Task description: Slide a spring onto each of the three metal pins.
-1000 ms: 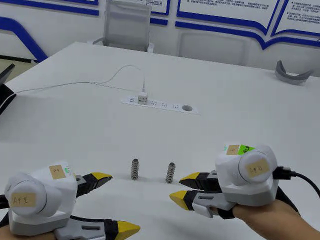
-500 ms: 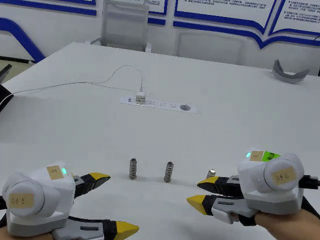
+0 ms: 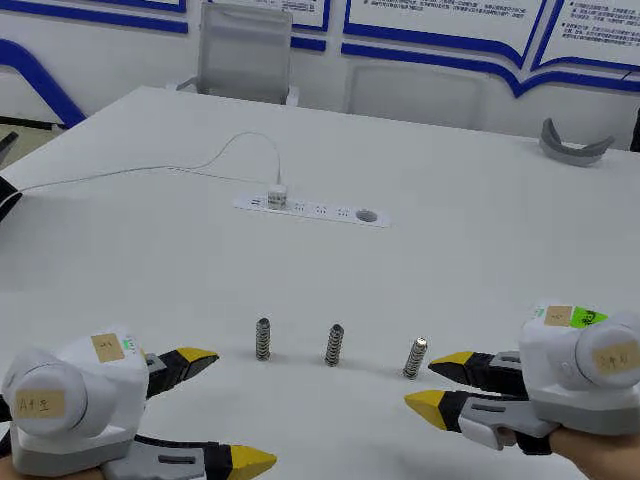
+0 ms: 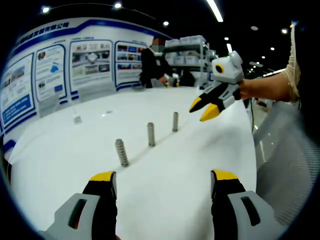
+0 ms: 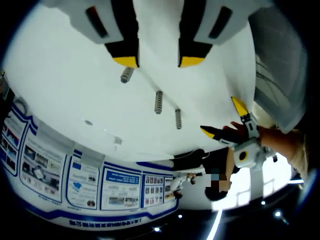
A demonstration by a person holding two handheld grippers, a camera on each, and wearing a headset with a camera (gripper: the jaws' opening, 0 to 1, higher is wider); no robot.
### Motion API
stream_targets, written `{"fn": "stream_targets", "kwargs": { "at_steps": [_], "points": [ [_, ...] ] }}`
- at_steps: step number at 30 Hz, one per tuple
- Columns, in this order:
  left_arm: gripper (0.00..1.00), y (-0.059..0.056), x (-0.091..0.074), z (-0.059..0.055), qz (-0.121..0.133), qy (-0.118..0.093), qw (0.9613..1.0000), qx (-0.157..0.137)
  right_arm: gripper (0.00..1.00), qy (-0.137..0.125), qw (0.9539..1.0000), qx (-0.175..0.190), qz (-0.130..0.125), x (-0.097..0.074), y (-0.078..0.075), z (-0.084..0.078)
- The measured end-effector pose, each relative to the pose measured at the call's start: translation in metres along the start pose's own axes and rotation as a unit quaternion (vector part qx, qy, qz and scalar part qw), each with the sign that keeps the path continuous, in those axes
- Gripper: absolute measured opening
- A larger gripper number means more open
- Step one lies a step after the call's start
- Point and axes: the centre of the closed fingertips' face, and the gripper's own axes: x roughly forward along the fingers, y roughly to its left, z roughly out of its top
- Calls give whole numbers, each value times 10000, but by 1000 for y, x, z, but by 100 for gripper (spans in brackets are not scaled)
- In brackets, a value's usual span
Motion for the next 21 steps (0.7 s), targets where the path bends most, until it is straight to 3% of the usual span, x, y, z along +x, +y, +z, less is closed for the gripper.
{"fn": "stream_targets", "kwargs": {
  "at_steps": [11, 21],
  "points": [
    [79, -1, -1, -2, -6, 27, 10000, -19, 39, -12, 9999, 79, -125, -14, -9, -14],
    [79, -1, -2, -6, -4, 56, 9999, -87, 46, -34, 9999, 59, -74, -24, -9, -25]
  ]
}}
